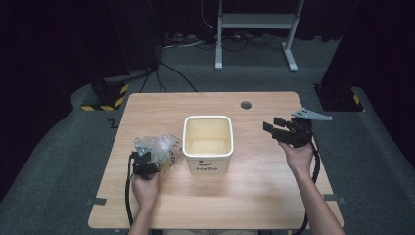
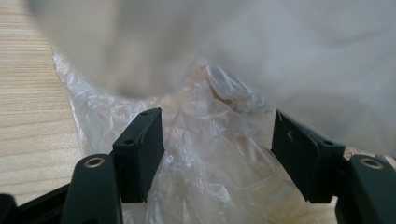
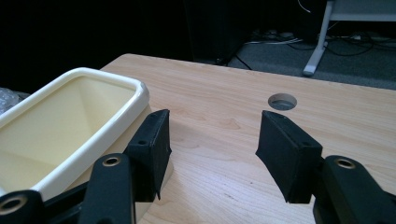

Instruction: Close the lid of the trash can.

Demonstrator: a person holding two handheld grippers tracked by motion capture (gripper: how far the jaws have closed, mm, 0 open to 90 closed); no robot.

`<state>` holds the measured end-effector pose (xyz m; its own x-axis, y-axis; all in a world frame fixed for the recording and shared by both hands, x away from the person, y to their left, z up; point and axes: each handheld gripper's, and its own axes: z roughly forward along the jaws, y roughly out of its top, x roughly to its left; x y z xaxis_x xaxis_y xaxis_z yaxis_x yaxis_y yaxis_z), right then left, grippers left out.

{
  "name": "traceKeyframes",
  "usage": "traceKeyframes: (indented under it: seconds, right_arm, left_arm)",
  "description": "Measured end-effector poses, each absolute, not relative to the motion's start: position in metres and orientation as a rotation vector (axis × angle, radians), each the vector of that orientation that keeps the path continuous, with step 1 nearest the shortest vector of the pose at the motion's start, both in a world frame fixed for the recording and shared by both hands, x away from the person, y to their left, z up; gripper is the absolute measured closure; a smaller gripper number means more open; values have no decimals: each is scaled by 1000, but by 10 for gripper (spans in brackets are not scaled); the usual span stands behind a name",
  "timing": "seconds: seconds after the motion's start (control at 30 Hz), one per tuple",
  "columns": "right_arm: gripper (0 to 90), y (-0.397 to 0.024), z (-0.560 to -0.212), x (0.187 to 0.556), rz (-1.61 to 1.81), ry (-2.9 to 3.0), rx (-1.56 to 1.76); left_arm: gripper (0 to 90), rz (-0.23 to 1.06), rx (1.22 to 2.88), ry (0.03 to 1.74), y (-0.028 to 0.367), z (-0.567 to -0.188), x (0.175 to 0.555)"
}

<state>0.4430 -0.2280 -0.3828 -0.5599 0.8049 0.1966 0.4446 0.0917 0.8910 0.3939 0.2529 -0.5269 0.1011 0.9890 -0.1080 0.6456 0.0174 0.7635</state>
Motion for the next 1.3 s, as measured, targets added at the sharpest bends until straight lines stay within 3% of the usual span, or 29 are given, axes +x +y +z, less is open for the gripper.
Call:
traceKeyframes:
  seconds: [1.3]
  right_arm:
    - [451, -248, -405, 412, 1471, 2021, 1215]
  left_arm:
    - [333, 651, 1702, 1624, 252, -527, 394]
